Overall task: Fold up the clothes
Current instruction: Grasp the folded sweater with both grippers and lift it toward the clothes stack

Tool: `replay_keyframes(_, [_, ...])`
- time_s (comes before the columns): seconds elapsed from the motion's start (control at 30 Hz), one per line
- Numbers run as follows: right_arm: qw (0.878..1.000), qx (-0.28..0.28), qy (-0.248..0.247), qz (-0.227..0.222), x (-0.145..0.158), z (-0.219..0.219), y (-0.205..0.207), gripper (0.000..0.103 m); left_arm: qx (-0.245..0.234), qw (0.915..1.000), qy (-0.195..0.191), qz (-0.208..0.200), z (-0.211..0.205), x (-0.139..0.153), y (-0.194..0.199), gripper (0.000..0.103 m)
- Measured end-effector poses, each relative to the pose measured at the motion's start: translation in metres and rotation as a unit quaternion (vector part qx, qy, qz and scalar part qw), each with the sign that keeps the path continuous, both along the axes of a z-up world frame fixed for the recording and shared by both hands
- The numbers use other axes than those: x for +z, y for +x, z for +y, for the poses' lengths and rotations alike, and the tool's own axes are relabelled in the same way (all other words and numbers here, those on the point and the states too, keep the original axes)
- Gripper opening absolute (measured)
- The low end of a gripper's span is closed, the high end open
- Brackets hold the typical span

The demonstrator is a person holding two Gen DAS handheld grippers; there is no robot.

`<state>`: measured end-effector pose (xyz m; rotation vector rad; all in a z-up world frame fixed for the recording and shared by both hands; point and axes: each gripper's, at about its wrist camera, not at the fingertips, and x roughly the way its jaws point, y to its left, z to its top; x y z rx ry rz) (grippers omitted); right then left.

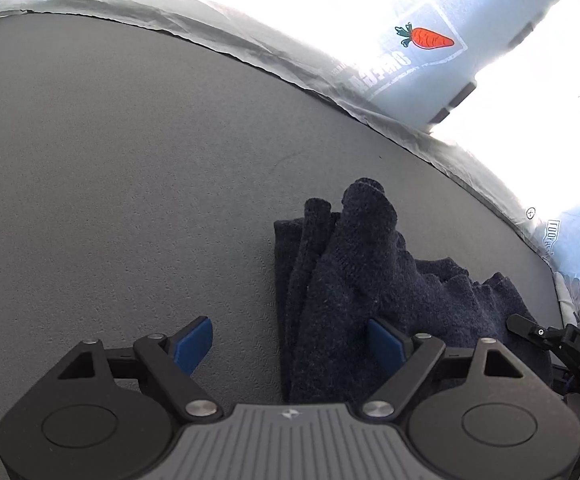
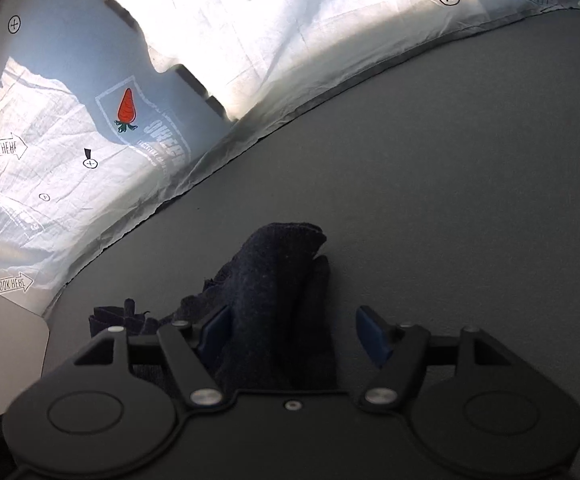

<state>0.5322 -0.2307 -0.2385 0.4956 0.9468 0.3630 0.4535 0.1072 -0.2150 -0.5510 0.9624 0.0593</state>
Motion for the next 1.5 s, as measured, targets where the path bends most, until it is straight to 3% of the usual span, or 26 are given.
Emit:
replay_keyframes(0.07, [1.000,0.018,0.010,0.008,-0.005,0.004,0.006,0.070,-0.013,0.9999,-0.002,-0.003,-0.004,-0.002,0.008,0.085])
replay_keyframes(0.1, [1.000,0.022,0.014,0.009,-0.007,0.007,0.008,0.070,-0.020,0.9998,-0.001,-0.006,-0.006,-0.003,0.011,0.091])
replay_keyframes(0.17, [0.999,0.028,0.022,0.010,-0.012,0.013,0.012,0.078,-0.033,0.9994,0.001,-0.013,-0.009,-0.005,0.018,0.092])
replay_keyframes(0.27, [0.999,0.033,0.004,0.006,-0.009,0.023,0.014,0.080,-0.039,0.9989,0.006,-0.025,-0.016,-0.005,0.023,0.092])
replay_keyframes(0.3, [0.999,0.035,-0.008,0.005,-0.007,0.026,0.013,0.076,-0.038,0.9988,-0.001,-0.030,-0.017,-0.005,0.024,0.082])
replay_keyframes(0.33, [0.999,0.038,-0.015,0.004,-0.007,0.029,0.014,0.060,-0.041,0.9983,-0.022,-0.033,-0.018,-0.006,0.024,0.057])
replay_keyframes(0.37, [0.999,0.038,-0.012,0.005,-0.005,0.030,0.012,0.051,-0.032,0.9983,-0.035,-0.033,-0.019,-0.005,0.024,0.057])
replay_keyframes(0.47, [1.000,0.012,0.014,0.011,0.001,0.024,0.002,0.033,-0.012,0.9973,-0.052,-0.051,-0.018,0.004,0.013,0.033])
replay_keyframes(0.53, [1.000,-0.007,0.024,-0.011,0.014,0.018,-0.014,0.028,0.002,0.9935,-0.086,-0.074,-0.015,0.018,-0.002,0.026])
replay_keyframes(0.6, [0.999,-0.020,0.031,-0.039,0.032,0.014,-0.036,0.027,0.002,0.9898,-0.099,-0.102,-0.016,0.034,-0.020,0.025])
replay_keyframes(0.87, [0.990,-0.041,0.000,-0.138,0.110,-0.002,-0.126,0.025,-0.037,0.9781,-0.082,-0.188,-0.053,0.101,-0.085,0.023])
replay_keyframes(1.07, [0.978,-0.086,-0.042,-0.187,0.160,-0.021,-0.172,0.025,-0.076,0.9620,-0.110,-0.238,-0.081,0.122,-0.108,0.023])
replay_keyframes(1.27, [0.968,-0.128,-0.102,-0.190,0.189,-0.049,-0.206,0.025,-0.119,0.9542,-0.136,-0.239,-0.122,0.127,-0.111,0.022])
replay_keyframes(1.5, [0.954,-0.212,-0.114,-0.178,0.195,-0.134,-0.258,0.025,-0.195,0.9406,-0.138,-0.242,-0.214,0.137,-0.114,0.022])
